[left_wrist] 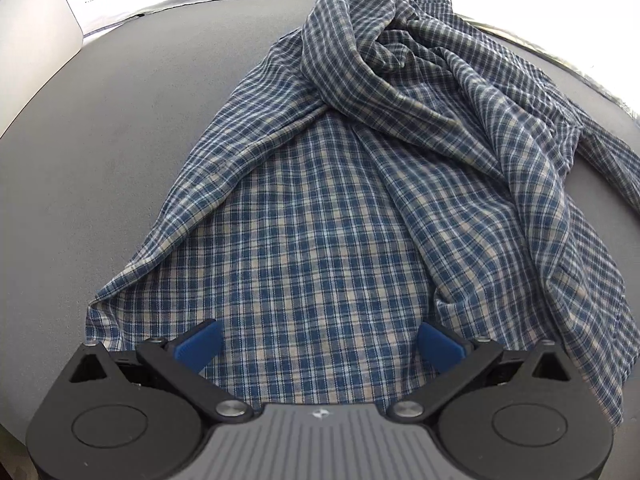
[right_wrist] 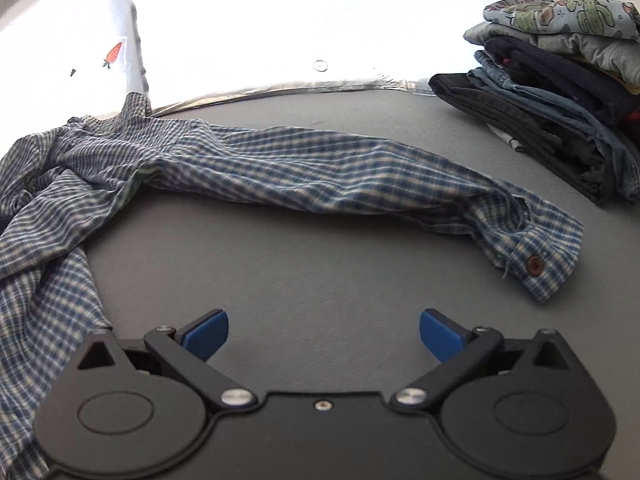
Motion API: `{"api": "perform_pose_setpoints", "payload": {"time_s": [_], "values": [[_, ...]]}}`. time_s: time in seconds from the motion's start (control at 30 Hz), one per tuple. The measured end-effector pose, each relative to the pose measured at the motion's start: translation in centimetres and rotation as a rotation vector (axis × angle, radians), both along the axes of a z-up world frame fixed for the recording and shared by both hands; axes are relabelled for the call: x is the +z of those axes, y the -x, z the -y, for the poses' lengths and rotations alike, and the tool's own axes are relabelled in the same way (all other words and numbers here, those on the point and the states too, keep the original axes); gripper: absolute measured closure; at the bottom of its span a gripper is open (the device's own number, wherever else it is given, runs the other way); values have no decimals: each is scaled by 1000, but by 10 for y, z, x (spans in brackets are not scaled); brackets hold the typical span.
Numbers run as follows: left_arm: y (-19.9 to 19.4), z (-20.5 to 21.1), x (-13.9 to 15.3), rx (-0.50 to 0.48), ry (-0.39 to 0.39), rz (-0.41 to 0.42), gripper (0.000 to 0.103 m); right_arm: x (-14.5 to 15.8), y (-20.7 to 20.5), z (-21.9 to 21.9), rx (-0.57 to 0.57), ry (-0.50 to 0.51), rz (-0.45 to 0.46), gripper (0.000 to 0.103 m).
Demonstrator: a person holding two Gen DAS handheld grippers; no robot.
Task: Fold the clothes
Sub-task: 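Grasp the shirt body with the left gripper and lift it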
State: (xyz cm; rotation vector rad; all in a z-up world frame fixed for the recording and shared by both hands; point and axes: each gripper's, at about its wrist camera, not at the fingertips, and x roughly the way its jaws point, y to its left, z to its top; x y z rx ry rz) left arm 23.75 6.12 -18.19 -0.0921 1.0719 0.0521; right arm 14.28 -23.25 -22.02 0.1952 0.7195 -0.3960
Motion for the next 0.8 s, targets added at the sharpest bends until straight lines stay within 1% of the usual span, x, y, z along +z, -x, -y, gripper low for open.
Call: {"api": "perform_pose_setpoints", "payload": {"time_s": [0.13, 0.2, 0.3, 0.4, 0.43, 0.47, 0.5, 0.53, 0.57, 0.6, 0.63, 0.67, 0.73, 0.8], "values": [[-18, -17, 28, -3, 101, 94, 0, -4, -10, -42, 38, -3, -9, 0], [-32, -23, 39, -13, 146, 131, 0, -5, -16, -55, 40, 11, -20, 0], [-60, -28, 45, -38, 187, 158, 0, -4, -22, -63, 15, 14, -33, 0], [-88, -28, 39, -74, 195, 141, 5, -2, -25, -64, -18, 4, -59, 0], [-97, -29, 35, -84, 195, 128, 13, -1, -26, -65, -30, 2, -69, 0], [-106, -29, 30, -93, 195, 113, 24, 0, -27, -66, -44, 0, -80, 0], [-115, -29, 26, -103, 194, 97, 31, 1, -27, -68, -64, 0, -89, 0], [-123, -31, 20, -105, 206, 80, 49, 2, -27, -70, -83, 0, -99, 0], [-131, -34, 14, -105, 222, 64, 68, 3, -28, -73, -100, 6, -111, 0], [-138, -40, 11, -98, 246, 50, 81, 5, -28, -77, -112, 19, -126, 0], [-142, -47, 10, -90, 274, 42, 102, 6, -29, -80, -124, 29, -138, 0], [-146, -54, 10, -83, 304, 36, 101, 9, -30, -83, -140, 38, -150, 0], [-152, -75, 21, -95, 340, 65, 101, 13, -33, -87, -179, 42, -163, 0], [-159, -104, 40, -97, 315, 119, 101, 16, -36, -90, -214, 39, -171, 0]]}}
